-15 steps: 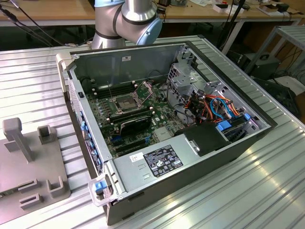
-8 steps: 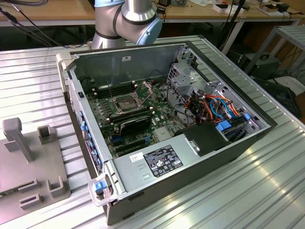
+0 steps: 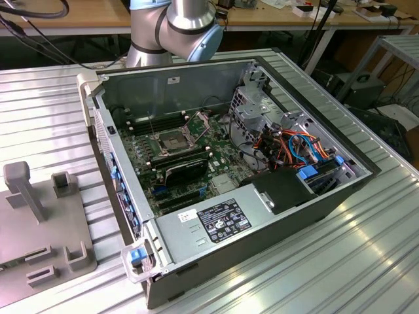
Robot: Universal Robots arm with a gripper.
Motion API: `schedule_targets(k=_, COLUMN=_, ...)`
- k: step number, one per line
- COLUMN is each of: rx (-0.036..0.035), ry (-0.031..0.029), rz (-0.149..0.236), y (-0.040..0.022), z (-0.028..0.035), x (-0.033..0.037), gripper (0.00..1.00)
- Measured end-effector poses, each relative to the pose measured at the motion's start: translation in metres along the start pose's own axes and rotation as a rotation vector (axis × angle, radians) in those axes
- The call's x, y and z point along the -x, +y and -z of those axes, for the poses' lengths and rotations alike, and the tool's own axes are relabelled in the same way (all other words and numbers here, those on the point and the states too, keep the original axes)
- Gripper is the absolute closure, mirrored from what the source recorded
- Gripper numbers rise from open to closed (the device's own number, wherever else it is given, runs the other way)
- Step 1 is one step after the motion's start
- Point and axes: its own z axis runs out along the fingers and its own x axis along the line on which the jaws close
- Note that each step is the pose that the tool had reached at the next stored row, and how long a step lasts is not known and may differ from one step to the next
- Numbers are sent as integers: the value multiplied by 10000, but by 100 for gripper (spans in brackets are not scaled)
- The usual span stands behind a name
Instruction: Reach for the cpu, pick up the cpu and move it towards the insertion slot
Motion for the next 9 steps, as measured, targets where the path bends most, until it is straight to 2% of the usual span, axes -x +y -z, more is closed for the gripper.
schedule_targets(k=9, rx=0, ry=-1, rz=12, y=-4, z=-90, x=1, gripper=34)
